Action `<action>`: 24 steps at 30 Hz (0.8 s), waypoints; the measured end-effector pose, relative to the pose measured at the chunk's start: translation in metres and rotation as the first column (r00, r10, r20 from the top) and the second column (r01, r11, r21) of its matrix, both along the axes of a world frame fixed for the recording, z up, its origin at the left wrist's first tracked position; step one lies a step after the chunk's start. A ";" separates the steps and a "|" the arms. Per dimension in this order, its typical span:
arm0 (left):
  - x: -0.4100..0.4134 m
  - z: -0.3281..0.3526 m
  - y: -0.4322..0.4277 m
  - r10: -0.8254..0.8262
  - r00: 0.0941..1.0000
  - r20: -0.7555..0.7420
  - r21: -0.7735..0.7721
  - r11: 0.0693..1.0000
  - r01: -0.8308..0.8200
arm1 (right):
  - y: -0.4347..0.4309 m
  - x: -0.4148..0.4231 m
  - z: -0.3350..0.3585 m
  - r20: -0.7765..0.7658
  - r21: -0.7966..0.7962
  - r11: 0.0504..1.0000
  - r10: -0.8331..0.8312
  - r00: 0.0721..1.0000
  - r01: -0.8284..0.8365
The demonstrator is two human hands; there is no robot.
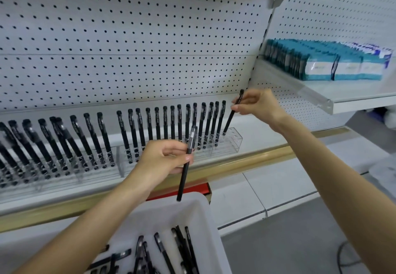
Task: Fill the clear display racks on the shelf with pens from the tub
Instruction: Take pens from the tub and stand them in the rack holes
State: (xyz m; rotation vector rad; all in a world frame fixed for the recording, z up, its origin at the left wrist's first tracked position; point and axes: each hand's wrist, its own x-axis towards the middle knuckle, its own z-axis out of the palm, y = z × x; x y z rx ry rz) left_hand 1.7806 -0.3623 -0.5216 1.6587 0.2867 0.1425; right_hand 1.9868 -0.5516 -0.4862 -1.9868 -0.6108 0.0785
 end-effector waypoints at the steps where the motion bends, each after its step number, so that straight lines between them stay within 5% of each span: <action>1: 0.001 -0.001 0.000 0.000 1.000 -0.004 -0.001 1.000 -0.001 | 0.001 0.002 -0.003 -0.011 -0.027 1.000 0.012 1.000 -0.012; 24: 0.004 -0.003 -0.005 -0.008 1.000 -0.021 0.002 1.000 0.008 | 0.009 0.015 -0.022 -0.127 -0.199 0.973 0.089 0.988 -0.114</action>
